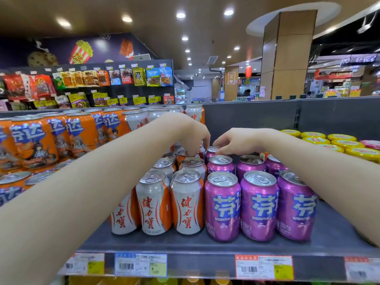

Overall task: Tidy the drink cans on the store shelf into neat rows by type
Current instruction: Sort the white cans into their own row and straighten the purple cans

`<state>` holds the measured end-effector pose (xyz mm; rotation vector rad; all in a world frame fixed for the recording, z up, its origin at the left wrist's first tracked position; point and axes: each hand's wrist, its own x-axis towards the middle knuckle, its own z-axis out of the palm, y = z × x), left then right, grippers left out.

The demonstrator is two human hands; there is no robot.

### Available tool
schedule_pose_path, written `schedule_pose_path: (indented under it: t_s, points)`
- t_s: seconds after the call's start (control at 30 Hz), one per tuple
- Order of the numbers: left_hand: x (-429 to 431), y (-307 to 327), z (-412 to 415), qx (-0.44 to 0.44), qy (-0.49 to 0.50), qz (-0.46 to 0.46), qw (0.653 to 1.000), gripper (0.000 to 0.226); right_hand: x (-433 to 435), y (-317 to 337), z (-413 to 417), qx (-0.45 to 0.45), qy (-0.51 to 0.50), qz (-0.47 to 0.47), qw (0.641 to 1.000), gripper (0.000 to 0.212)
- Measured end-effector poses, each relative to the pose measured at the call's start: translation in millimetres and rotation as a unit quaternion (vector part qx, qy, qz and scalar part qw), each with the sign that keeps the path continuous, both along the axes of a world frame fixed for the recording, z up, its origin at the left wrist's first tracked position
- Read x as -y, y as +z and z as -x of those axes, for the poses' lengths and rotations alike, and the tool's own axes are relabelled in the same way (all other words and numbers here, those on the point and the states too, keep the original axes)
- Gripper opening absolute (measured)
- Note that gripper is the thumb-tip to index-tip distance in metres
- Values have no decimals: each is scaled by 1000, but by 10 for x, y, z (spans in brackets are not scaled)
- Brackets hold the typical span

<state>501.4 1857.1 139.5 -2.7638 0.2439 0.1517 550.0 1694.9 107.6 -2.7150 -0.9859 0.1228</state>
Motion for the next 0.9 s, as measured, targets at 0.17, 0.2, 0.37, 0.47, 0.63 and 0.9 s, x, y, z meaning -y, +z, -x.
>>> schedule_pose_path:
  t_s: [0.17,0.2,0.37,0.47,0.63,0.9]
  points:
    - [1,19,34,4,0,-22,1000,63,20,-5,-21,-13,-1,16,1000,52]
    - [-2,19,27,3,0,-22,1000,64,19,-1,-18,-16,-4,14,1000,54]
    - [-76,2,-13,-22,9,-45,999,62,9,36,-29,10,-19,-19,1000,61]
    - [-85,43,28,-24,-5,-37,999,57,11,53,-22,15,-22,-29,999,55]
    - [-79,84,68,-29,-7,-17,999,60,-83,-2,-22,35,-23,-61,997,55]
    - [-173,101,12,-33,-10,16,999,49,-11,-5,-28,12,-13,-61,998,45]
